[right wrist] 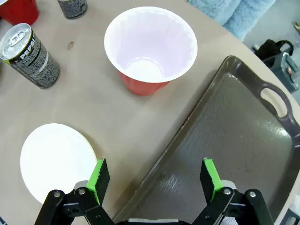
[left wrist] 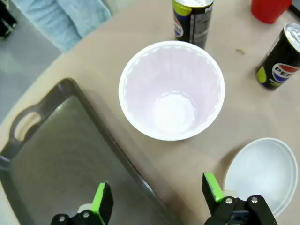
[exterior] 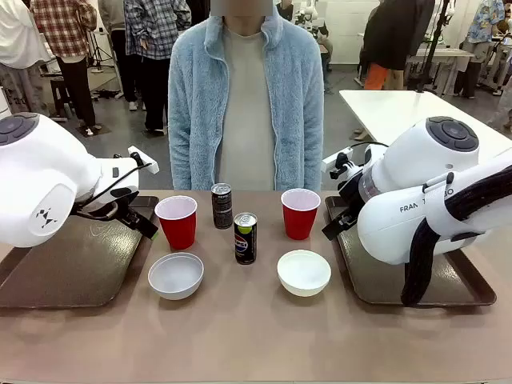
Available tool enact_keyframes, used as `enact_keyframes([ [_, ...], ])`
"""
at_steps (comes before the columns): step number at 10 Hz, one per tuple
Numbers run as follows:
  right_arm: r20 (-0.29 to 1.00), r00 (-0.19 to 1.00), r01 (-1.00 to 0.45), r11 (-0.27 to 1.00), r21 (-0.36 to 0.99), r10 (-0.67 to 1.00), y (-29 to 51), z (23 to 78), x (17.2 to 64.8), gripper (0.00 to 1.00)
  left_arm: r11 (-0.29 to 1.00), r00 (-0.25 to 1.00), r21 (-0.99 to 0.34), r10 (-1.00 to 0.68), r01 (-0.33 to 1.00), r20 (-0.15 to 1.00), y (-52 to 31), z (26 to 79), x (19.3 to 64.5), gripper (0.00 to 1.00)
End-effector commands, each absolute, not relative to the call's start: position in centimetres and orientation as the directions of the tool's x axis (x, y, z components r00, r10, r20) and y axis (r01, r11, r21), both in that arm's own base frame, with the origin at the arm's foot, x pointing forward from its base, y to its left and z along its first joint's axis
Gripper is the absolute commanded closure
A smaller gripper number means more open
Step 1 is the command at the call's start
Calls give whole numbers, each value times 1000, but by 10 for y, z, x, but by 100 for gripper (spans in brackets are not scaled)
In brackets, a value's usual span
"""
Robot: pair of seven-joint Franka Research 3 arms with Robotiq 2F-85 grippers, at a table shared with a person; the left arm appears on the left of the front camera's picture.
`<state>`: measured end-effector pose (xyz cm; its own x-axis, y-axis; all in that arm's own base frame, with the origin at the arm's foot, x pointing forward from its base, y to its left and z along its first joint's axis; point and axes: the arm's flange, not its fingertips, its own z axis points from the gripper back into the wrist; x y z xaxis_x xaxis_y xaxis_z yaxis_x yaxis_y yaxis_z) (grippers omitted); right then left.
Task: Prepare tableware on both trays.
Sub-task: Pick up a Picnic Bowl from the table and place it on a Handle tray.
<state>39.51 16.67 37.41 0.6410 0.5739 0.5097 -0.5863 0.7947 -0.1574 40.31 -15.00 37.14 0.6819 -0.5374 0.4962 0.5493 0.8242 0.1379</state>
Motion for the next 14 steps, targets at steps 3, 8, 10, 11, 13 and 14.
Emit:
enact_keyframes([
  [3, 510, 641, -586, 795, -157, 574, 167, 374, 395, 0, 824, 682, 138, -538, 549, 496, -150, 371, 403, 0],
  [8, 510, 641, -586, 795, -157, 574, 167, 374, 395, 0, 824, 682, 138, -538, 549, 496, -150, 371, 403, 0],
  [10, 510, 641, -586, 795, -157, 574, 167, 374, 395, 0, 824, 682, 138, -538, 549, 496, -150, 371, 403, 0],
  [11, 510, 641, -586, 795, -157, 574, 167, 374, 395, 0, 824, 682, 138, -538, 549, 496, -150, 371, 403, 0],
  [13, 510, 641, -586, 795, -157, 574, 167, 374, 395, 0, 824, 682, 138, -538, 549, 496, -150, 371, 403, 0],
  [14, 510, 641, -586, 795, -157, 574, 167, 374, 395, 0, 824, 682, 138, -538, 549, 496, -150, 371, 403, 0],
])
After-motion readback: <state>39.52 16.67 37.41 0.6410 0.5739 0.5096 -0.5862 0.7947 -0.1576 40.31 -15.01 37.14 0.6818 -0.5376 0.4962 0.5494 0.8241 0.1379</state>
